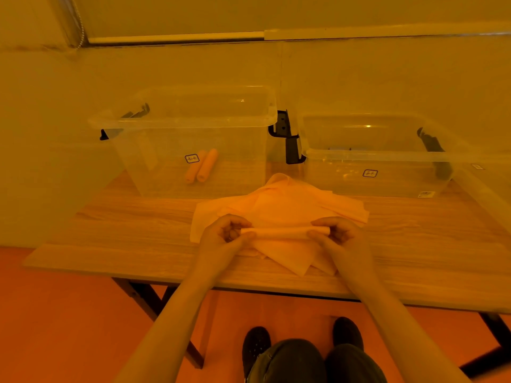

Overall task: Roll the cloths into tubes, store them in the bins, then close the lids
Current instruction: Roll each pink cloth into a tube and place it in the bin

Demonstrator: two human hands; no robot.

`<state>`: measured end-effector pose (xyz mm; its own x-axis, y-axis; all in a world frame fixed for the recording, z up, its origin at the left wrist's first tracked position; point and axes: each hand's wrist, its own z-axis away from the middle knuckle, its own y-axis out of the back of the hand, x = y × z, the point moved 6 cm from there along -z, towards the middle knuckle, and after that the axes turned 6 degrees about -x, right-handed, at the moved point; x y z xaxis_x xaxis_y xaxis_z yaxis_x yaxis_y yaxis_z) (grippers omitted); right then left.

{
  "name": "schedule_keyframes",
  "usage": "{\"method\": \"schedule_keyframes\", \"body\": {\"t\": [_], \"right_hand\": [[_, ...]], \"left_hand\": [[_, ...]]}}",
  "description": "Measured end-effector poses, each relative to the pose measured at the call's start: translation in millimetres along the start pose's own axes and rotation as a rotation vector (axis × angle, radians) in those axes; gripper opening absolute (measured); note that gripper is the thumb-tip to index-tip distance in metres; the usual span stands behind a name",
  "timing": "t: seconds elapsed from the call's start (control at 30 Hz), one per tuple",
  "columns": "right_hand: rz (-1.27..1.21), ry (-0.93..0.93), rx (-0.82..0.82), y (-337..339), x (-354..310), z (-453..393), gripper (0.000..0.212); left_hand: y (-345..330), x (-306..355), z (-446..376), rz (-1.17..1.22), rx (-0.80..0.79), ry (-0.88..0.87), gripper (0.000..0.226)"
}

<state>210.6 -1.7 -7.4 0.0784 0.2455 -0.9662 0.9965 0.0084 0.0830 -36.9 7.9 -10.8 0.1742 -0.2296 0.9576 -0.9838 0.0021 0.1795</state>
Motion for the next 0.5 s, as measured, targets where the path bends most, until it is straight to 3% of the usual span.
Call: {"method": "schedule_keyframes", "body": {"t": [0.33, 0.5], "right_hand": [[-0.017, -0.001, 0.031, 2.1, 1.0, -0.6, 0.022], [-0.030, -0.013, 0.053, 3.0, 1.8, -0.8, 0.020]], "left_hand": [[1.9, 5.4, 1.3, 0.008, 0.040, -0.028, 0.015], [0.4, 4.9, 1.8, 0.040, 0.013, -0.025, 0.031]]}}
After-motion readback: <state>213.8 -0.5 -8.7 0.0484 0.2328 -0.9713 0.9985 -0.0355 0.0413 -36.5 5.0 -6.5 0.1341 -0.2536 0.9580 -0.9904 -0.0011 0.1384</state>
